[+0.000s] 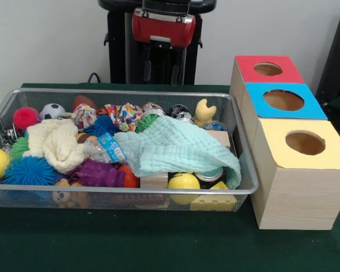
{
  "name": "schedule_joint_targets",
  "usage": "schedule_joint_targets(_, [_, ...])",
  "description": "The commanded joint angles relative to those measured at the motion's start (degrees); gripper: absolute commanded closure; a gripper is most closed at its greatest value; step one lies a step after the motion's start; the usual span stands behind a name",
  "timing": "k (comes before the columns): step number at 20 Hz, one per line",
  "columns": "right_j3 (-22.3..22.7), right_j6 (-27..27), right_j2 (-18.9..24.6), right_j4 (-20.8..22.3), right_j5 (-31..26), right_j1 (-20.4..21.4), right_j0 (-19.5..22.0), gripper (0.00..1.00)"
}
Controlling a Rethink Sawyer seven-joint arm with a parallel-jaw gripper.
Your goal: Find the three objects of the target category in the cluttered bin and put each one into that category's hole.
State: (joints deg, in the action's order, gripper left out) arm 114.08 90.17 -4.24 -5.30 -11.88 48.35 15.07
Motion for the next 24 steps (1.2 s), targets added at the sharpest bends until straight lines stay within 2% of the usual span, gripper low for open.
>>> schedule_joint_targets(1, [2.8,10.6,6.0,-0.4,3.3,-3.1,1.7,0.0])
schedule_joint_targets(5, [1.9,9.5,4.3,1.3,3.9,-4.6,0.9,0.0])
schedule_joint_targets(15, [2.3,6.5,7.2,7.6,11.9,-9.4,8.0,0.0])
schedule_joint_targets(21, [1.6,5.0,9.8,10.7,10.9,-10.0,12.7,0.0])
schedule_joint_targets(24, [1.8,6.0,10.1,11.3,10.9,-9.9,12.8,0.0])
